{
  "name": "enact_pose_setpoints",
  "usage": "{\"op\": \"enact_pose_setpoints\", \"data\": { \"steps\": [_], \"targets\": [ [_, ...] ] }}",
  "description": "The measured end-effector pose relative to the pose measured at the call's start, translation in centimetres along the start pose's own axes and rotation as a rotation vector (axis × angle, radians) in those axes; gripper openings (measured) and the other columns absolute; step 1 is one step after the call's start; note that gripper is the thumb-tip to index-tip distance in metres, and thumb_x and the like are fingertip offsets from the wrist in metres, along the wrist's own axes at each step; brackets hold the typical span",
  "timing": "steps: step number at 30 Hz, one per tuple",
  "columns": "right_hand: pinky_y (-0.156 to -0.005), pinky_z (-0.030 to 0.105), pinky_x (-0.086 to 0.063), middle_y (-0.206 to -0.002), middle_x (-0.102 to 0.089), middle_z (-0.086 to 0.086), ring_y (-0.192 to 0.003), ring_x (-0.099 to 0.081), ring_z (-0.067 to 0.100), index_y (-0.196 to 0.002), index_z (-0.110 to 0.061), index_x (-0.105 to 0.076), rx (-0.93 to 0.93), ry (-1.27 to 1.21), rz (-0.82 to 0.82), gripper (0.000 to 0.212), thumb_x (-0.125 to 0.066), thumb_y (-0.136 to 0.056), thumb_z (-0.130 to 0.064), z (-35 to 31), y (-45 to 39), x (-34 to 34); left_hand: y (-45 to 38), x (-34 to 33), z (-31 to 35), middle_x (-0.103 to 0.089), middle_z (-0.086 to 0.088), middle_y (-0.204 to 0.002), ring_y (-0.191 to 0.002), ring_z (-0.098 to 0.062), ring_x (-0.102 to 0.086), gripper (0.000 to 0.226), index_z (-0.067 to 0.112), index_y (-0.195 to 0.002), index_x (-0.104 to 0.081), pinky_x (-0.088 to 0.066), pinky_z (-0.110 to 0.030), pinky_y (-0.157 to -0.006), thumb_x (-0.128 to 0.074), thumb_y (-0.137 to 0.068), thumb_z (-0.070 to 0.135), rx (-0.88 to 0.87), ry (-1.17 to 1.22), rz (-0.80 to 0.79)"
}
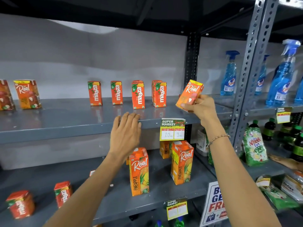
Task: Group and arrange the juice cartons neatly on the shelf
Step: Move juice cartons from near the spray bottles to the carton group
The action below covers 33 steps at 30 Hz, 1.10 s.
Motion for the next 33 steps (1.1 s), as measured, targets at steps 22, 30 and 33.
{"op": "enact_pose_setpoints", "data": {
  "steps": [22, 30, 33],
  "targets": [
    [-0.081, 0.031, -0.051, -0.117, -0.064, 0.01, -0.095, -0.059, 0.018, -0.119, -0.01, -0.047, 0.115, -0.116, -0.583, 0.07, -0.084, -0.06, 0.002, -12.5, 17.8, -35.2, 11.5, 11.0, -34.9, -0.068, -0.009, -0.104, -0.095, -0.032, -0.062, 0.045, 0.006, -0.107, -0.064, -0.036, -0.04, -0.098, -0.027, -0.099, 0.03, 0.196, -0.266, -0.019],
    [-0.099, 0.036, -0.046, -0.131, -0.056, 0.009, -0.121, -0.054, 0.025, -0.124, -0.009, -0.042, 0.22, 0.098, -0.598, 0.068, -0.082, -0.07, -0.011, -16.2, 20.6, -44.7, 11.8, 11.0, -38.6, -0.066, -0.008, -0.095, -0.084, -0.031, -0.06, 0.04, 0.008, -0.098, -0.063, -0.036, -0.037, -0.082, -0.03, -0.097, 0.031, 0.149, -0.294, 0.053],
    [-0.103, 0.038, -0.045, -0.132, -0.054, 0.009, -0.124, -0.052, 0.026, -0.125, -0.009, -0.041, 0.235, 0.177, -0.567, 0.071, -0.083, -0.068, -0.015, -16.5, 20.6, -47.1, 11.9, 10.6, -38.9, -0.065, -0.008, -0.089, -0.077, -0.031, -0.058, 0.04, 0.009, -0.093, -0.062, -0.034, -0.036, -0.075, -0.03, -0.097, 0.032, 0.13, -0.313, 0.091]
  ]
}}
Point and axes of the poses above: each hand's wrist, its own y-axis away from the middle knuckle, its own x-axis out of the back of the hand, z = x × y, the point moved 5 cm from there along -y, towards the middle knuckle
